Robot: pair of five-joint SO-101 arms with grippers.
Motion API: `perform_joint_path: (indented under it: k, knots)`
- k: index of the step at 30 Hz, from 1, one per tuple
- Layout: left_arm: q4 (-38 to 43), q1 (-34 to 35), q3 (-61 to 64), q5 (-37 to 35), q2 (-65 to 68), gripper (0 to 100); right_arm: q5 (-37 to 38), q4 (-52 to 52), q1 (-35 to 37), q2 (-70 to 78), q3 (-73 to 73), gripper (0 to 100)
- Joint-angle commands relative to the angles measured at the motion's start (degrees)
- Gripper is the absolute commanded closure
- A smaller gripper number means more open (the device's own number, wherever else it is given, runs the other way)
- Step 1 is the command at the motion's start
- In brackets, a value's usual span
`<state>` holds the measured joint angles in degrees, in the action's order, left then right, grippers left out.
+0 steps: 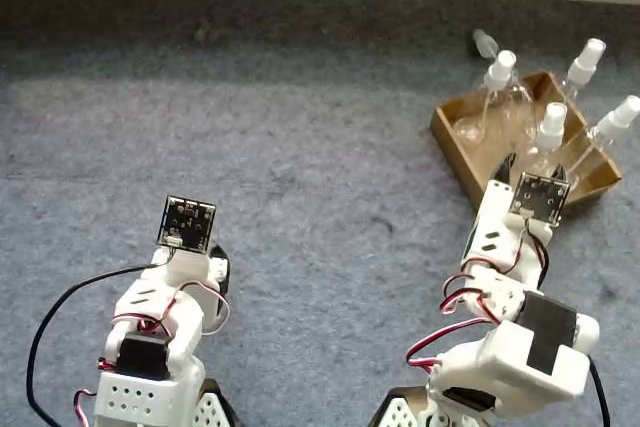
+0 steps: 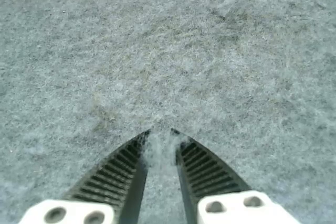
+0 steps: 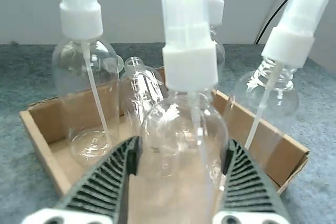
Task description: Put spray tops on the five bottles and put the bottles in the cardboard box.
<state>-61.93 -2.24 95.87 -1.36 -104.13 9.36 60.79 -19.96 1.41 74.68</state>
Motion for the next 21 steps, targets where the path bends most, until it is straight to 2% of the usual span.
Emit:
perform_joint_path:
  k: [1, 5, 10, 19, 21]
  knots:
    - [1.2, -0.8, 1.3, 0.6, -0.5, 99, 0.3, 1.0, 1.1, -2.7, 0.3, 86.4]
    - [1.2, -0.8, 1.3, 0.6, -0.5, 99, 0.4, 0.9, 0.8, -2.7, 0.2, 85.1]
    - [1.3, -0.8, 1.3, 0.6, -0.5, 99, 0.4, 1.0, 0.7, -2.9, 0.4, 73.3]
    - [1.4, -0.8, 1.3, 0.6, -0.5, 99, 0.6, 0.7, 1.1, -3.1, 0.7, 72.8]
    - [1.4, -0.8, 1.3, 0.6, -0.5, 99, 3.1, -0.9, 1.2, -3.2, 0.7, 72.8]
